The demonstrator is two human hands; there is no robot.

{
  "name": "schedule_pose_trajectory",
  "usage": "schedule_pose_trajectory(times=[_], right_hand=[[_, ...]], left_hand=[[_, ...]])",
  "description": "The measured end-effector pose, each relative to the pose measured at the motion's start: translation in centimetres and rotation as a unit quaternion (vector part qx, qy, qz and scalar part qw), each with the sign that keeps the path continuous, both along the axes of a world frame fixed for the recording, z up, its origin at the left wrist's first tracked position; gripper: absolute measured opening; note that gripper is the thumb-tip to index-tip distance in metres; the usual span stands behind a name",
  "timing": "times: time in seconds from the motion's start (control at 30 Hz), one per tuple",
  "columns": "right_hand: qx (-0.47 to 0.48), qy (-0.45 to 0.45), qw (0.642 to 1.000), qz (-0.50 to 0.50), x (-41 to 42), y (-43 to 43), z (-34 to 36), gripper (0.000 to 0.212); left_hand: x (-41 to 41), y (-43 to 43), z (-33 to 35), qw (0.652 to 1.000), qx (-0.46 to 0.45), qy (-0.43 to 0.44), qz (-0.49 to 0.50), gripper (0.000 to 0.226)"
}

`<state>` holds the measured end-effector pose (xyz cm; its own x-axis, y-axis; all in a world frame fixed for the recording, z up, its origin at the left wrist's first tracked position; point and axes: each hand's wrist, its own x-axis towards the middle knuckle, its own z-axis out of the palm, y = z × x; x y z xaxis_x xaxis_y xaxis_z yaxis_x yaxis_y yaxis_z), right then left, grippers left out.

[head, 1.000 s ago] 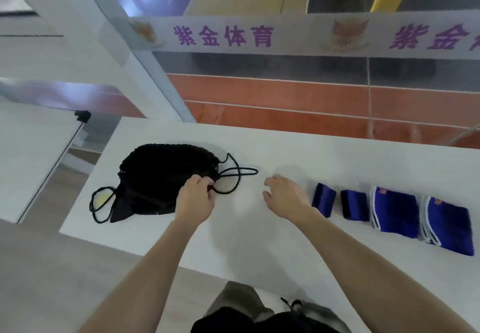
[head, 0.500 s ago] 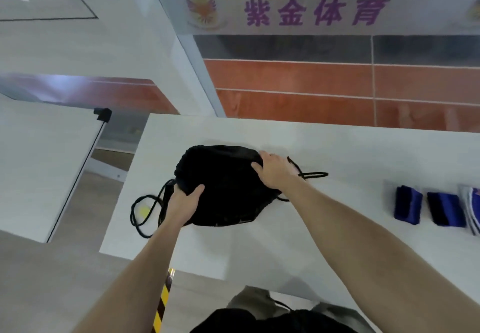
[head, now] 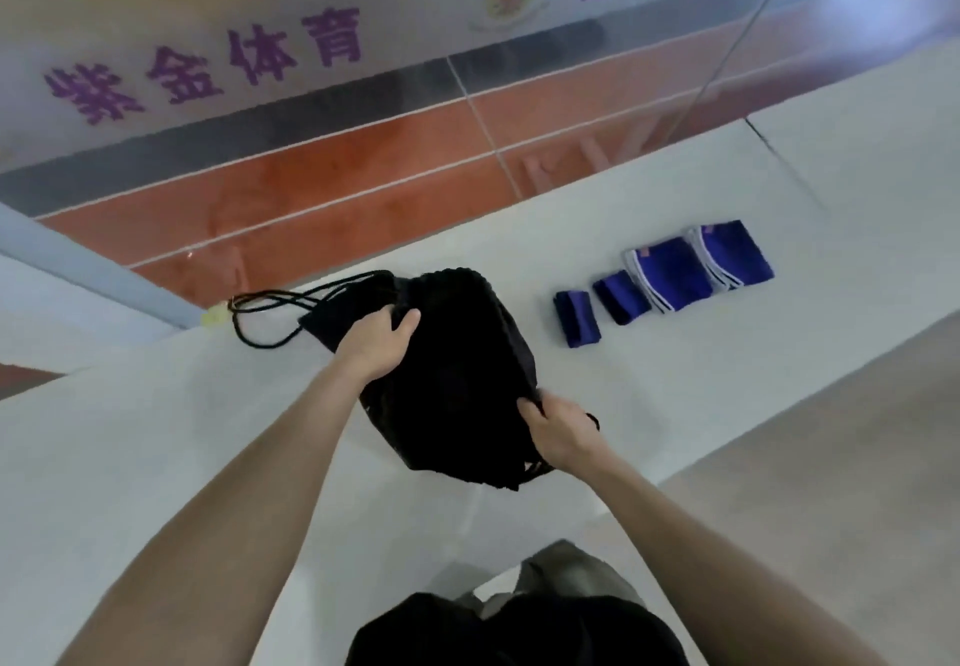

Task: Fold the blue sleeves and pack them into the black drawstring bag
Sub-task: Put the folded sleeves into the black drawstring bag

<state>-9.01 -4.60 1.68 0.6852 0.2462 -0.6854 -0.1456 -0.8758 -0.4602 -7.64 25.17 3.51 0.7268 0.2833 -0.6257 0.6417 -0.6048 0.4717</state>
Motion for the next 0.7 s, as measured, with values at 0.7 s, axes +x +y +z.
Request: schedule_pose_trajectory(times=[0.7], right_hand=[[-0.08, -0.203, 0.972, -0.089, 17.0, -7.9, -3.1, 0.033]], left_hand=[[13.0, -17.7, 0.6, 0.899, 0.236, -0.192, -0.315, 0.041]])
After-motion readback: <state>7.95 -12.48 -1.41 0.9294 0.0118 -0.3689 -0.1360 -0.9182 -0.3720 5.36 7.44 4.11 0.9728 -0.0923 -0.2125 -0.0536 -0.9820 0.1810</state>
